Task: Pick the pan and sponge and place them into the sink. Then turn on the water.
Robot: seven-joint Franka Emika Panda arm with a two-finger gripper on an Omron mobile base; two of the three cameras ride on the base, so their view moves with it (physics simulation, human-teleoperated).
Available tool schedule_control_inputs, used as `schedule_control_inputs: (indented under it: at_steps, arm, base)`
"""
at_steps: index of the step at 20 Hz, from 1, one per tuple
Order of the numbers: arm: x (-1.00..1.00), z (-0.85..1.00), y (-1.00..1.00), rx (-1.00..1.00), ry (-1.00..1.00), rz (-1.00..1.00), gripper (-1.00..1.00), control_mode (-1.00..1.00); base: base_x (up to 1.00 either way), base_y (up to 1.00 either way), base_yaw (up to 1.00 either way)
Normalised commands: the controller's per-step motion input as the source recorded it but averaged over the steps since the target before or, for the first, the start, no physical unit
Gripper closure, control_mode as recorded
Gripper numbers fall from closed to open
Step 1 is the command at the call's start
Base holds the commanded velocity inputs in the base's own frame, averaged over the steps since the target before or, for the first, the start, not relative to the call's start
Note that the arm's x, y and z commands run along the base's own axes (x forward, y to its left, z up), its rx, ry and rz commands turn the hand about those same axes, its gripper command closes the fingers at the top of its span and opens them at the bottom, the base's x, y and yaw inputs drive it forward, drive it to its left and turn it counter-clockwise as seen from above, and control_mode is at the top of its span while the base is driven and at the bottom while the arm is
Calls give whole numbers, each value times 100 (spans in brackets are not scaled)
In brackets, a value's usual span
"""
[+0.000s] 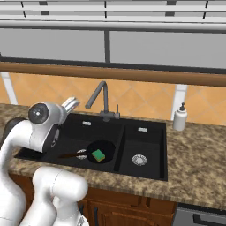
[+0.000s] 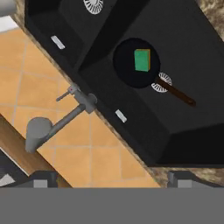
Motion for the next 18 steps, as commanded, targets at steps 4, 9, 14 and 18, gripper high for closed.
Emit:
schedule_control_inputs:
  at_steps: [4,9,14,18]
  arm:
    - [-4,16,-55,21,0,3,-100,-100]
    - [-15,1,-59,12,3,6,-100,-100]
    - [-2,-2,-55,14,-2,0,-100,-100]
    - [0,0,-60,21,-6,0,-100,-100]
  base:
    - [0,0,0]
    - [0,0,0]
    - [0,0,0]
    - [0,0,0]
